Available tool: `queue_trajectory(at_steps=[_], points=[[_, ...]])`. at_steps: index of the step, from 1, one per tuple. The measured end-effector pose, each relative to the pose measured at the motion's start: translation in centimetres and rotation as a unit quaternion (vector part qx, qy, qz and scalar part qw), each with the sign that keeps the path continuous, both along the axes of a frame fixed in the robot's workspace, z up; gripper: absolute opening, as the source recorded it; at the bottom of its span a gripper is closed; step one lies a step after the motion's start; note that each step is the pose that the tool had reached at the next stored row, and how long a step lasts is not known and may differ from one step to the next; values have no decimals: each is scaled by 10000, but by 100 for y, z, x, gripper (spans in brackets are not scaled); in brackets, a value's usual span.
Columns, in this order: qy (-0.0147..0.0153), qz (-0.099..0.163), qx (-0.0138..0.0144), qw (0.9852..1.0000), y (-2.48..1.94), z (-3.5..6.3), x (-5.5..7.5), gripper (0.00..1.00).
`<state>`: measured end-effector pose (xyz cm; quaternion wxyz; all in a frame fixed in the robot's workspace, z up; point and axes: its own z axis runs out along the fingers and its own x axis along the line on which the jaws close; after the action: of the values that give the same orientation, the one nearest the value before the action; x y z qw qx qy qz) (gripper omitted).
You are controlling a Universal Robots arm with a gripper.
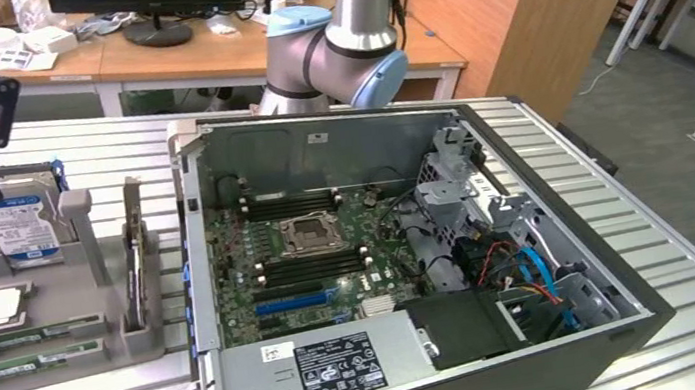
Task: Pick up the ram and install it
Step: 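Pick up the ram and move it above insertion slot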
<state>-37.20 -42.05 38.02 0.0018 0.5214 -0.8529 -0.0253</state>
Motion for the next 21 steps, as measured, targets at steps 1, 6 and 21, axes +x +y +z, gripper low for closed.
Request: queue_trajectory(at_steps=[1,6,21], points=[[0,93,0,10000,0,-1,0,11],[0,548,0,9985,0,-4,0,11],[0,1317,0,9913,0,-7,0,11]])
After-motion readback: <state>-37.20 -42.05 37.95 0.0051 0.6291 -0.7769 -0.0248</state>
